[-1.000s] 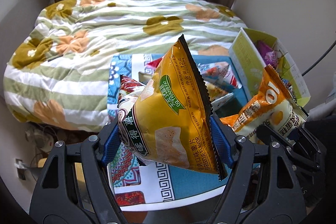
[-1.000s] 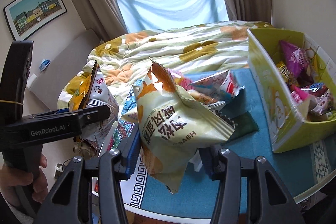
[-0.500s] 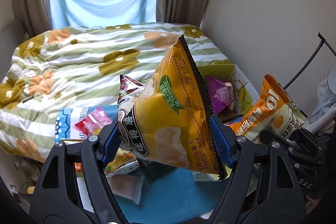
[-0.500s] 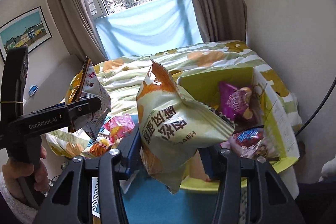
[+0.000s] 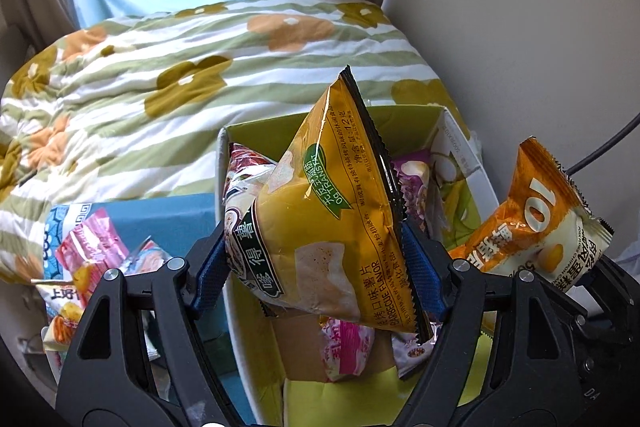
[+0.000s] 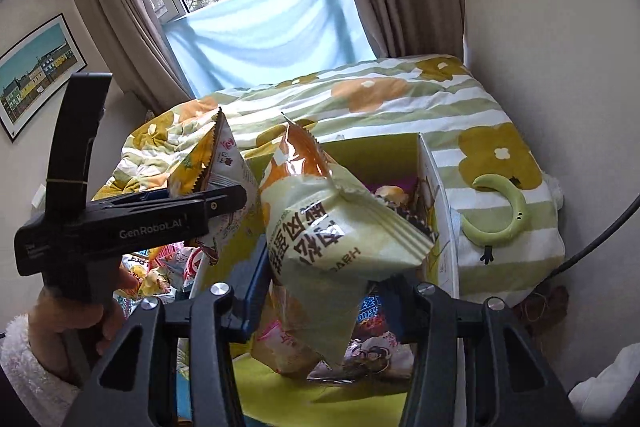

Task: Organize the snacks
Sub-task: 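Carry the yellow chip bag with the left tool while the right tool carries the cream bag into the box, then release both bags into the box and withdraw both tools toward the pile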

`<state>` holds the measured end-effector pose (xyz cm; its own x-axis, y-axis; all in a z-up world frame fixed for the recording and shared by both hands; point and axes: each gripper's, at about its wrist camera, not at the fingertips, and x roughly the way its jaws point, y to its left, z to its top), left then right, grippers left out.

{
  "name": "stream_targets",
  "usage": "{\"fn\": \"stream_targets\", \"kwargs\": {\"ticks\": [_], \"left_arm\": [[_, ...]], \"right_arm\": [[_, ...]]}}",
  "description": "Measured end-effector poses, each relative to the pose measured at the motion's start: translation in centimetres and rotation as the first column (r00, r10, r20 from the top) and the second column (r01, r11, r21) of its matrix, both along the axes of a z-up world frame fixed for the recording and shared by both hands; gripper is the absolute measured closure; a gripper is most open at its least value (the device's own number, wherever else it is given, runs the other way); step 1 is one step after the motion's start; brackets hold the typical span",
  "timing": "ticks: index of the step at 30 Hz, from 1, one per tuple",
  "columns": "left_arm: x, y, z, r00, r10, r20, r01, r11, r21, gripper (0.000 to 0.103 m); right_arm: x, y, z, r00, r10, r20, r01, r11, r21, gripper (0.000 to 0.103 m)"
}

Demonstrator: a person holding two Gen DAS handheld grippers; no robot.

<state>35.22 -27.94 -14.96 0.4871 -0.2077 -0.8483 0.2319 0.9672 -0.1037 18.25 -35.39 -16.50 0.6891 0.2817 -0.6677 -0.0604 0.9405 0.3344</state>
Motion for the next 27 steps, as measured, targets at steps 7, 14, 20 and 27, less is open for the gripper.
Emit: {"fn": "stream_targets", "kwargs": {"ticks": [7,14,20,27], "left_arm": [[0.9,0.3,-0.6,1.000,0.020,0.010,-0.021,0.999,0.042,0.001],[-2.8,3.3,-0.4,1.000,0.002,-0.011,-0.002,1.000,0.023,0.001],[-4.9,5.4,-1.2,0.999,0.018,-0.036,-0.018,1.000,-0.006,0.001],[-5.3,7.1,-1.9,0.997,0.064,-0.047,-0.064,0.998,0.003,0.001]], "right_arm": [[2.0,-1.4,-2.3,0.998,0.016,-0.054,-0.015,0.999,0.033,0.058],[1.7,-1.6,-1.9,0.998,-0.018,-0.062,0.021,0.999,0.042,0.058],[2.7,-1.9,-1.8,0.996,0.001,-0.084,0.002,0.999,0.037,0.058],[5.1,-1.9,-3.6,0.986,0.049,-0.160,-0.039,0.997,0.064,0.058]]}}
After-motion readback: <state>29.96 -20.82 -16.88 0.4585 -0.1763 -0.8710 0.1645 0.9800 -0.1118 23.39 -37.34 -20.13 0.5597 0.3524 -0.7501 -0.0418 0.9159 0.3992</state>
